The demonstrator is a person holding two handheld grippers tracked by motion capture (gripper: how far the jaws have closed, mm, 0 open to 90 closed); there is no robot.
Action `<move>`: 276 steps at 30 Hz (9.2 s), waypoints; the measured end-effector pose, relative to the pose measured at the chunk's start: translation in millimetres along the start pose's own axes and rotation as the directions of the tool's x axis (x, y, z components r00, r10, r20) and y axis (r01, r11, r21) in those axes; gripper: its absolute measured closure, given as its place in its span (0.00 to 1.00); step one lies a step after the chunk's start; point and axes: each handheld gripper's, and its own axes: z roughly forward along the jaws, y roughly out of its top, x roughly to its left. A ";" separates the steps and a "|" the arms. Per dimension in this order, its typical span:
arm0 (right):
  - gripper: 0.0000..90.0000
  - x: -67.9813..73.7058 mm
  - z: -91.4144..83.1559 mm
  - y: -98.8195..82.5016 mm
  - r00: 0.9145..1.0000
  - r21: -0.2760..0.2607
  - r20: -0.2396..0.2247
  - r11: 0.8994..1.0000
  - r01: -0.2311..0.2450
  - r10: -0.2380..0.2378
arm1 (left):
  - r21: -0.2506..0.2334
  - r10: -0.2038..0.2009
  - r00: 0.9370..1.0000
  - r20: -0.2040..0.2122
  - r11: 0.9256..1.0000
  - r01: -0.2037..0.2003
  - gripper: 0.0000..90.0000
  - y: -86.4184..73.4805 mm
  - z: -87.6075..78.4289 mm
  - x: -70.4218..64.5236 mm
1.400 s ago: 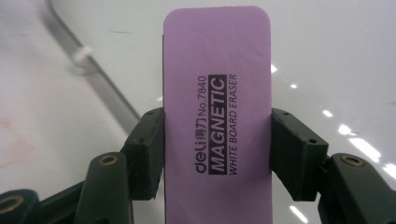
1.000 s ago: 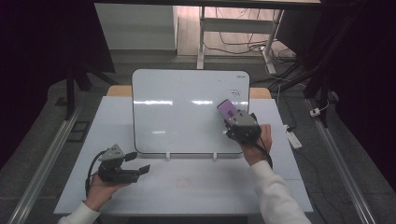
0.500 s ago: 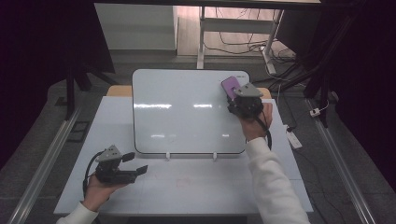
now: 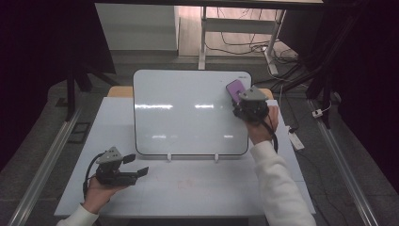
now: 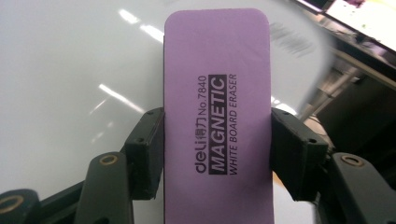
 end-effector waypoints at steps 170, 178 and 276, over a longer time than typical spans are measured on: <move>0.67 92.6 -40.0 -62.6 0.444 0.075 -0.895 0.996 0.055 0.043 | 0.052 0.287 0.832 0.475 0.935 -0.352 0.71 93.0 81.1 -62.6; 0.72 90.8 -42.9 -60.5 0.469 0.064 -0.882 0.997 0.030 0.043 | 0.037 0.283 0.875 0.392 0.946 -0.322 0.46 92.8 79.2 -61.2; 0.47 10.8 -96.3 -146.1 0.920 0.046 -0.352 0.985 -0.166 0.172 | 0.037 -0.043 0.999 -0.026 0.998 0.044 0.22 -5.8 -4.4 8.1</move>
